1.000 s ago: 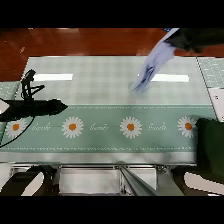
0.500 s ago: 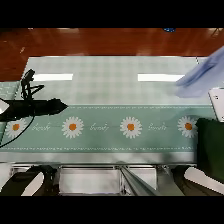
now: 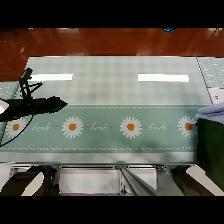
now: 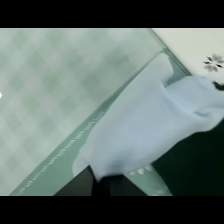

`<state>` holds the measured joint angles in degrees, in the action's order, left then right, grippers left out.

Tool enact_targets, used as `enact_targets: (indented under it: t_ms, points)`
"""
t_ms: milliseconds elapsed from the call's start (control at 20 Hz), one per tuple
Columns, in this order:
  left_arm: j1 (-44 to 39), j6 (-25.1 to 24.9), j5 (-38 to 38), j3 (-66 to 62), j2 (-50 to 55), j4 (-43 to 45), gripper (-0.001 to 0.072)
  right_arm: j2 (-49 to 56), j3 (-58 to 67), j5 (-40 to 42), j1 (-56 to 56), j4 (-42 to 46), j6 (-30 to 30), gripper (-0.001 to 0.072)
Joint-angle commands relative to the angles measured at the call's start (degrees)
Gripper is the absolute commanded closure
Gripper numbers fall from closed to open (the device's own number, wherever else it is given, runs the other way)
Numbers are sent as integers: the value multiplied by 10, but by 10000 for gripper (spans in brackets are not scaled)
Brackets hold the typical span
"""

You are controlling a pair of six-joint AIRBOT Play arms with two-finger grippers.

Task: Fold the shirts.

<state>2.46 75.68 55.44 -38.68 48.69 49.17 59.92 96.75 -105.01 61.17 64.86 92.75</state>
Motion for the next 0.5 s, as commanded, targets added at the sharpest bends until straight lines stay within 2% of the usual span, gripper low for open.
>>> enact_targets:
  t_ms: [0,150,300,350,400,450]
  points:
    - [-4,0,-27,0,0,-31,691,-81,-106,-14,71,177,-1,679]
    - [-24,0,-54,0,2,-31,691,-153,-215,-14,89,289,2,679]
    - [-48,0,-67,0,2,-31,691,-193,-311,-14,89,306,-5,676]
    - [-55,0,-71,0,3,-31,691,-198,-332,-14,89,326,-3,578]
    - [-59,0,-71,0,6,-31,691,-201,-349,-15,88,343,0,363]
    - [-64,0,-73,0,10,-31,691,-201,-355,-14,88,352,0,302]
